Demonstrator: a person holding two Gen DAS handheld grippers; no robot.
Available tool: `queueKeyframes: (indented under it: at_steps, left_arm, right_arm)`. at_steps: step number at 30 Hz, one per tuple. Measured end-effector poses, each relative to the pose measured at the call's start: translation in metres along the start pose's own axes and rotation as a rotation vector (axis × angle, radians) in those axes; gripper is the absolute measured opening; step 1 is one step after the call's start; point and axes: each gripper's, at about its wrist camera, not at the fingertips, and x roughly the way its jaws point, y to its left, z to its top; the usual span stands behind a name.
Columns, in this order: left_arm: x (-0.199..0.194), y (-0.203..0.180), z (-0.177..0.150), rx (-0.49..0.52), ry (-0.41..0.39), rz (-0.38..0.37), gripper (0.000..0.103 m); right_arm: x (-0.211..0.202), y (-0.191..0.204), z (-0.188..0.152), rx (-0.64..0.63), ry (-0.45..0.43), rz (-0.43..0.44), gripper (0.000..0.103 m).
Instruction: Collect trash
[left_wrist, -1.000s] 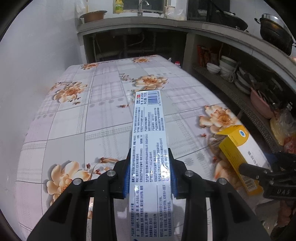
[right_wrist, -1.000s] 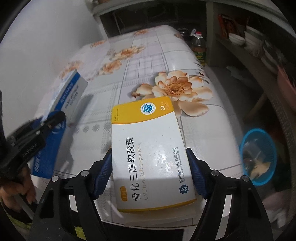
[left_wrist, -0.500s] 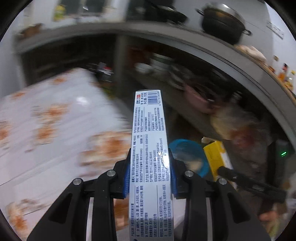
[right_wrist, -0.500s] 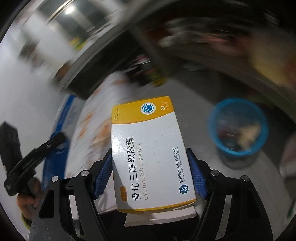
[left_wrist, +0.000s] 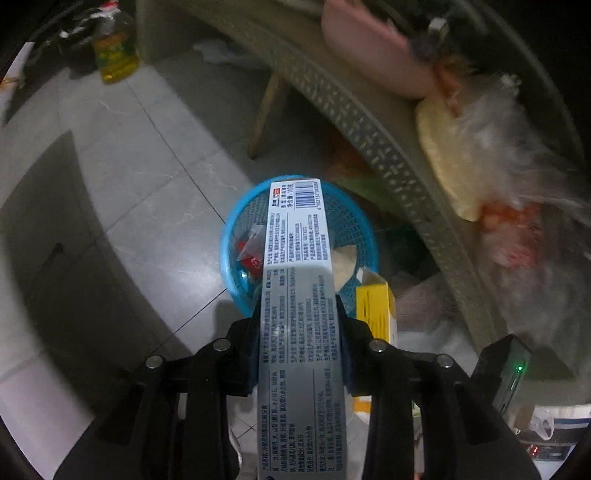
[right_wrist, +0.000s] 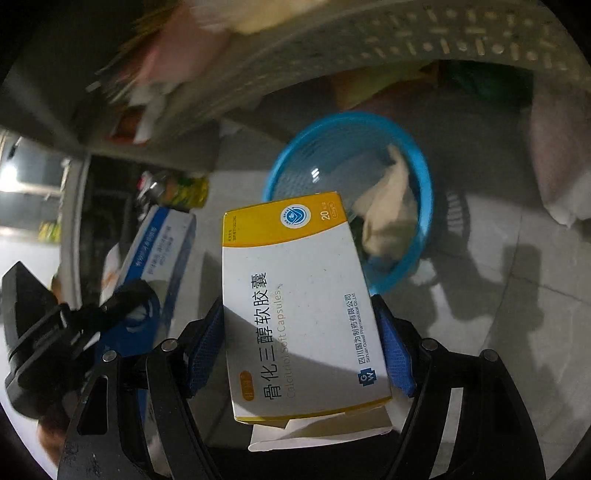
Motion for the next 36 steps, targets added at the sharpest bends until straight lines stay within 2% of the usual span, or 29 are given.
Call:
queueKeyframes:
  at_steps: [2, 3, 4, 5, 6, 9, 14, 17, 20, 23, 25, 26, 28, 29, 33, 36]
  left_arm:
    - [0.02, -0.004, 0.017, -0.005, -0.002, -0.002, 0.032]
    - [0.033, -0.007, 0.029, -0.004, -0.005, -0.013, 0.036]
    - [0.041, -0.007, 0.036, -0.008, 0.001, -0.015, 0.051]
    - [0.049, -0.004, 0.041, -0.022, 0.005, -0.008, 0.058]
    - [0.057, 0.0, 0.046, -0.049, 0.004, 0.002, 0.06]
    - [0.063, 0.014, 0.048, -0.106, 0.029, -0.019, 0.06]
    - [0.051, 0.023, 0.049, -0.12, 0.017, -0.056, 0.06]
    - [0.029, 0.022, 0.043, -0.128, -0.008, -0.09, 0.06]
    - [-0.011, 0.014, 0.028, -0.08, -0.058, -0.133, 0.06]
    - [-0.073, 0.003, -0.001, 0.01, -0.161, -0.16, 0.063]
    - [-0.116, -0.001, -0.032, 0.075, -0.224, -0.161, 0.076]
    - [-0.135, -0.002, -0.048, 0.103, -0.253, -0.145, 0.078]
    - [-0.171, 0.0, -0.088, 0.15, -0.327, -0.1, 0.091]
    - [-0.185, 0.002, -0.105, 0.159, -0.356, -0.08, 0.096]
    - [-0.238, 0.021, -0.188, 0.113, -0.493, 0.015, 0.098]
    - [-0.251, 0.035, -0.23, 0.047, -0.537, 0.134, 0.098]
  right_arm:
    - [0.018, -0.007, 0.015, 0.043, -0.042, -0.005, 0.074]
    - [0.022, -0.013, 0.021, 0.059, -0.054, -0.014, 0.077]
    - [0.029, -0.017, 0.027, 0.075, -0.064, -0.026, 0.082]
    - [0.041, -0.024, 0.03, 0.089, -0.067, -0.041, 0.084]
    - [0.047, -0.027, 0.03, 0.105, -0.058, -0.056, 0.085]
    - [0.06, -0.042, 0.025, 0.15, -0.029, -0.065, 0.085]
    - [0.044, -0.042, 0.012, 0.12, -0.063, -0.061, 0.085]
    - [0.032, -0.036, 0.014, 0.095, -0.1, -0.067, 0.085]
    - [-0.004, -0.02, -0.006, 0.013, -0.149, -0.05, 0.085]
    - [-0.039, 0.011, -0.033, -0.144, -0.171, -0.04, 0.085]
    - [-0.067, 0.036, -0.061, -0.29, -0.193, -0.038, 0.087]
    - [-0.081, 0.048, -0.076, -0.36, -0.206, -0.047, 0.089]
    - [-0.112, 0.076, -0.112, -0.524, -0.251, -0.075, 0.095]
    - [-0.126, 0.087, -0.128, -0.588, -0.27, -0.09, 0.095]
    - [-0.176, 0.123, -0.196, -0.822, -0.38, -0.174, 0.095]
    - [-0.195, 0.135, -0.231, -0.94, -0.451, -0.226, 0.095]
